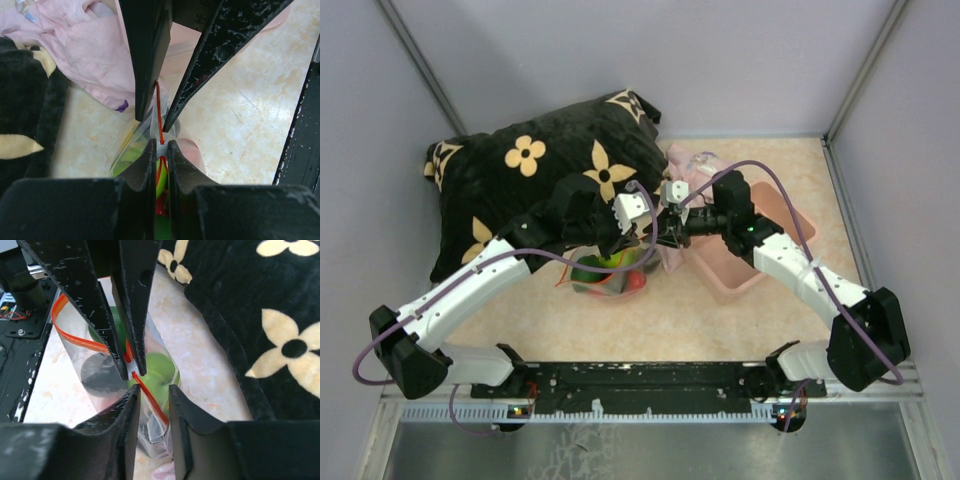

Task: Place the food in the zip-top bag and seal the zipper
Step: Zip the zipper food storage bag at the center of the board.

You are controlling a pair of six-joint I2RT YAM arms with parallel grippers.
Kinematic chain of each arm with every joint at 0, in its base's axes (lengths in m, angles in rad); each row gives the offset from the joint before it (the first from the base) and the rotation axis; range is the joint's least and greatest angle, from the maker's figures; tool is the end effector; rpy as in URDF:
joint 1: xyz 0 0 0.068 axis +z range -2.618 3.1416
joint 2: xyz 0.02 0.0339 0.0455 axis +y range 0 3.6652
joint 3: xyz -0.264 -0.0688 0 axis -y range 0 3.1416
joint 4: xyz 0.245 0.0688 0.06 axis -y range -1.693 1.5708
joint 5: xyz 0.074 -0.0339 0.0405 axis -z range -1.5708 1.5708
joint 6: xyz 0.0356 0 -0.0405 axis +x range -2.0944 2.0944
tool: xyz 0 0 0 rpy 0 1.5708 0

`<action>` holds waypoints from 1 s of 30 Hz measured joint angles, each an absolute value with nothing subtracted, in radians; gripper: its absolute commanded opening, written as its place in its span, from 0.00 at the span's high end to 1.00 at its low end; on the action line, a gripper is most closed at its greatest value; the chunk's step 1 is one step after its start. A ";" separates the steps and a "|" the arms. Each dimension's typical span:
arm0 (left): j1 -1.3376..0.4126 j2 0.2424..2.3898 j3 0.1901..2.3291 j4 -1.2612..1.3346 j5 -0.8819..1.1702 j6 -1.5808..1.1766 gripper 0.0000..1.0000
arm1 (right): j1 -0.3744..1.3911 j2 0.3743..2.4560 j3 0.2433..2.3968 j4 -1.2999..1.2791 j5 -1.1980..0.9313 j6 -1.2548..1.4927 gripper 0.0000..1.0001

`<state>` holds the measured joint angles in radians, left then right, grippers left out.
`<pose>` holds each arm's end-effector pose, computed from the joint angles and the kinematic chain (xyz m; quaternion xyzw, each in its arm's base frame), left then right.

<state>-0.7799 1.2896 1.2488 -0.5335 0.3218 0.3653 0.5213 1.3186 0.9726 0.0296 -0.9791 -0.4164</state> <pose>0.1943 -0.2080 0.3585 0.5341 0.6873 -0.2348 0.4326 0.2404 0.1721 0.3133 -0.5691 0.5128 0.4074 0.4973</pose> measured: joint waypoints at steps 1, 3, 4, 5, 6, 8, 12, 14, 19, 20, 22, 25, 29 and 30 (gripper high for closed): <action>-0.779 1.290 1.249 -0.534 0.322 0.365 1.00 | 0.522 1.320 0.973 0.021 -0.980 -0.423 0.81; -0.779 1.290 1.249 -0.535 0.322 0.365 1.00 | 0.522 1.325 0.978 -0.003 -0.981 -0.442 0.91; -0.779 1.290 1.249 -0.535 0.322 0.365 1.00 | 0.522 1.325 0.978 -0.017 -0.981 -0.451 0.97; -0.779 1.290 1.249 -0.535 0.322 0.365 1.00 | 0.522 1.325 0.978 -0.028 -0.982 -0.461 1.00; -0.779 1.290 1.249 -0.535 0.322 0.365 1.00 | 0.522 1.325 0.979 -0.041 -0.981 -0.472 1.00; -0.779 1.290 1.249 -0.536 0.322 0.365 1.00 | 0.522 1.325 0.984 -0.061 -0.979 -0.482 1.00; -0.779 1.289 1.248 -0.535 0.310 0.364 1.00 | 0.520 1.325 0.984 -0.049 -0.960 -0.466 1.00; -0.779 1.282 1.246 -0.532 0.293 0.361 1.00 | 0.510 1.324 0.980 -0.022 -0.953 -0.430 1.00; -0.779 1.219 1.195 -0.530 0.228 0.348 1.00 | 0.467 1.288 0.940 0.063 -0.914 -0.340 1.00; -0.779 1.204 1.183 -0.532 0.221 0.344 1.00 | 0.461 1.277 0.931 0.074 -0.903 -0.325 1.00; -0.779 1.172 1.160 -0.534 0.203 0.333 1.00 | 0.456 1.264 0.922 0.091 -0.884 -0.301 1.00; -0.779 1.131 1.140 -0.546 0.173 0.318 1.00 | 0.452 1.259 0.921 0.113 -0.862 -0.274 1.00; -0.779 1.095 1.130 -0.570 0.126 0.303 1.00 | 0.448 1.257 0.914 0.135 -0.834 -0.251 1.00; -0.779 1.089 1.129 -0.577 0.117 0.301 1.00 | 0.447 1.257 0.913 0.136 -0.828 -0.248 1.00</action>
<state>-0.7792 1.0889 1.1286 -0.5774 0.1169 0.3012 0.4469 1.2572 0.9127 0.1360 -0.8276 -0.2478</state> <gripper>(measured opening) 0.135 0.010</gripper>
